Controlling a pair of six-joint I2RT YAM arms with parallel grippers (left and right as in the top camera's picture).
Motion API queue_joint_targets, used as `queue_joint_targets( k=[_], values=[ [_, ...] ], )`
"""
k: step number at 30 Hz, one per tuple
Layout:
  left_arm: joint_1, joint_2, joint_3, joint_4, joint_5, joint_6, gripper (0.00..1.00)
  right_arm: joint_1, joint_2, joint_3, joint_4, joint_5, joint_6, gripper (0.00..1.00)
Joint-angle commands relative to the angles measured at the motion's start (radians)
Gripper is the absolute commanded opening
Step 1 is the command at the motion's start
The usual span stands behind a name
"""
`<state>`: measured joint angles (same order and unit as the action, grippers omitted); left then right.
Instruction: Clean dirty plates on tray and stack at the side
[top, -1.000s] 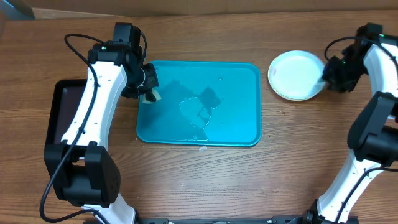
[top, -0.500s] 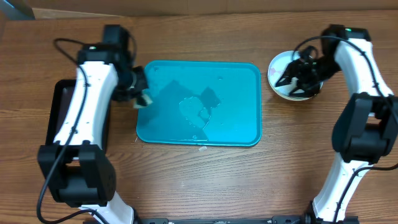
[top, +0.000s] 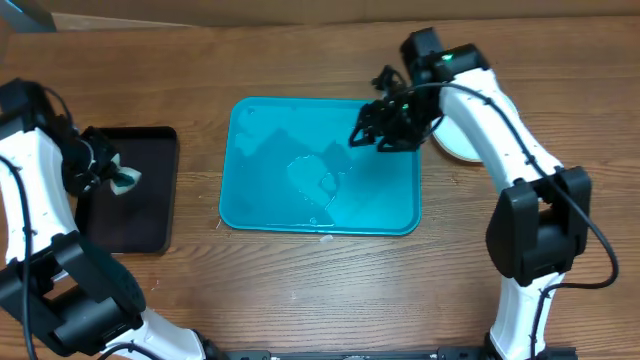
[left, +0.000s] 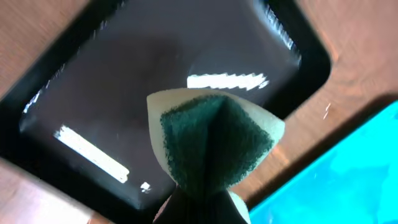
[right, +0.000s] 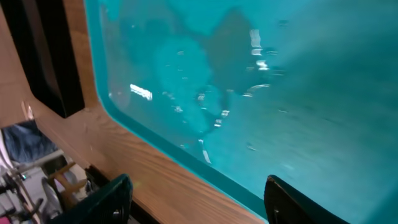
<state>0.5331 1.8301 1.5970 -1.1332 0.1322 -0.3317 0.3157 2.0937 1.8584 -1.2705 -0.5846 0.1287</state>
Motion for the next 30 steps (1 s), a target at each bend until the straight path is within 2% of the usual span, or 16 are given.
queue_joint_targets(
  k=[1,5,22,24,25,27,30],
  values=[
    [0.024,-0.007,-0.062,0.058,0.103,0.057,0.04,0.066,-0.023,0.001,0.018,0.007,0.040,0.71],
    [0.036,0.025,-0.112,0.146,0.101,0.064,0.04,0.124,-0.023,0.001,0.053,0.008,0.045,0.76],
    [0.054,0.306,-0.121,0.256,0.089,0.089,0.04,0.158,-0.023,0.001,0.047,0.007,0.066,0.75],
    [0.054,0.315,-0.121,0.266,0.084,0.113,0.14,0.158,-0.023,0.001,0.052,0.007,0.066,0.75],
    [0.054,0.315,-0.121,0.270,0.076,0.116,0.31,0.158,-0.023,0.001,0.055,0.007,0.066,0.75],
    [0.055,0.314,-0.119,0.277,0.059,0.116,0.79,0.158,-0.023,0.001,0.056,0.007,0.066,0.75],
    [0.060,0.312,-0.100,0.266,0.054,0.115,0.80,0.158,-0.023,0.001,0.053,0.006,0.066,0.75]
  ],
)
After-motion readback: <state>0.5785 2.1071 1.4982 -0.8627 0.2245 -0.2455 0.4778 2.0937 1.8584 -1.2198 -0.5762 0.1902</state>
